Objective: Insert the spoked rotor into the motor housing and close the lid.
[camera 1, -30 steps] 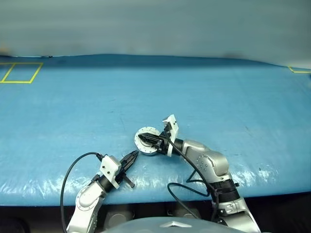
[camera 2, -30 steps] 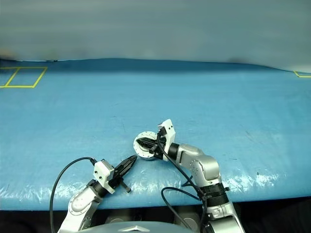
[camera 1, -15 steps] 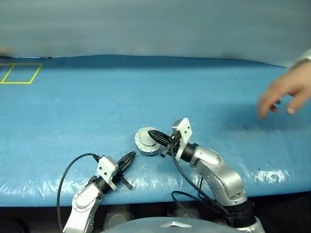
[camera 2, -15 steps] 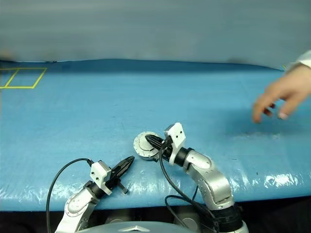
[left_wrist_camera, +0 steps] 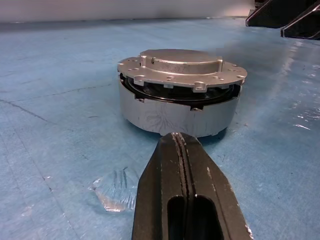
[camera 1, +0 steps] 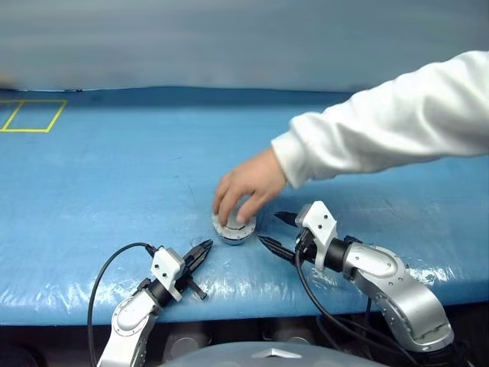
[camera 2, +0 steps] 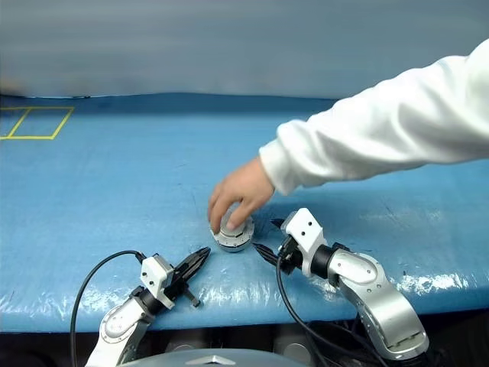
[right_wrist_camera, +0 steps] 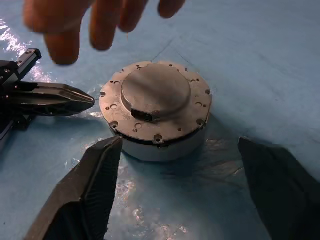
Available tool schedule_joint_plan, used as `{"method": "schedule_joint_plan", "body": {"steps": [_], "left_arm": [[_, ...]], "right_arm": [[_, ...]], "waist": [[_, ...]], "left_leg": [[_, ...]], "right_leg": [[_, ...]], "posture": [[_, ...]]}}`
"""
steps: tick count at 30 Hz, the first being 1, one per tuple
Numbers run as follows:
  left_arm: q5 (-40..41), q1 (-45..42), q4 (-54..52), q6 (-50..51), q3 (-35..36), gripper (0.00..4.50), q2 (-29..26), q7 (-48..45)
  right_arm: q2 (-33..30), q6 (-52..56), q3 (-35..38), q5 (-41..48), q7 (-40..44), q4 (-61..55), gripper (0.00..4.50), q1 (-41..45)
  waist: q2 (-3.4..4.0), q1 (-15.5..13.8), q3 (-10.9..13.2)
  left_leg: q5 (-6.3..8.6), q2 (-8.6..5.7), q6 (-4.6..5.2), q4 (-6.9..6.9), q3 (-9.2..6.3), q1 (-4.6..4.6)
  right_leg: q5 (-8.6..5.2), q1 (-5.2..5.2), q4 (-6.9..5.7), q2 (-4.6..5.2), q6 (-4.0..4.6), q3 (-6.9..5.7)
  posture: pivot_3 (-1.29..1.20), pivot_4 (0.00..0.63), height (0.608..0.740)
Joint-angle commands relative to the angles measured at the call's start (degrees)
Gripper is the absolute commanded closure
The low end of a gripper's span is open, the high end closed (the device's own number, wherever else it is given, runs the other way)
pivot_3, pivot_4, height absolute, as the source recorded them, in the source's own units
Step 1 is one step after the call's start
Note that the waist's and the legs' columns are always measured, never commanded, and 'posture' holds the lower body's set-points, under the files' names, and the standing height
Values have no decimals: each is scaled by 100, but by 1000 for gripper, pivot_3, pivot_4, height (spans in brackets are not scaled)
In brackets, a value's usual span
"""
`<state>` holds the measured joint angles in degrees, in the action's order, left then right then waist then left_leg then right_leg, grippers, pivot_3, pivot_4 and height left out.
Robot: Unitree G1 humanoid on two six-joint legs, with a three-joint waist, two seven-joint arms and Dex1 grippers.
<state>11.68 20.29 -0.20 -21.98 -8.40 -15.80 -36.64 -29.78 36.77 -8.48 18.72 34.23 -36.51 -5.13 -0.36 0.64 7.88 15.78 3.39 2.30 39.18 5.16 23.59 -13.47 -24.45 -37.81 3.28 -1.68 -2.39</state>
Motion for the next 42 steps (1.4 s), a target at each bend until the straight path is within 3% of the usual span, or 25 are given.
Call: {"method": "schedule_joint_plan", "body": {"steps": [1,42], "left_arm": [[-4,37,14,-92,15,4500,-11,-10],[-20,-43,-74,16,-13,4500,-40,-5]], "right_arm": [[50,-52,-9,24,-77,-129,40,174],[285,-332,-194,-105,-177,149,40,93]], "waist": [[-2,0,1],[-8,-4,5]], "left_leg": [[0,0,0,0,0,0],[0,-1,0,2,-1,0]], "right_leg": [[0,0,0,0,0,0],[2,3,-1,-1,1,-1]], "posture": [[0,150,740],[0,150,740]]}}
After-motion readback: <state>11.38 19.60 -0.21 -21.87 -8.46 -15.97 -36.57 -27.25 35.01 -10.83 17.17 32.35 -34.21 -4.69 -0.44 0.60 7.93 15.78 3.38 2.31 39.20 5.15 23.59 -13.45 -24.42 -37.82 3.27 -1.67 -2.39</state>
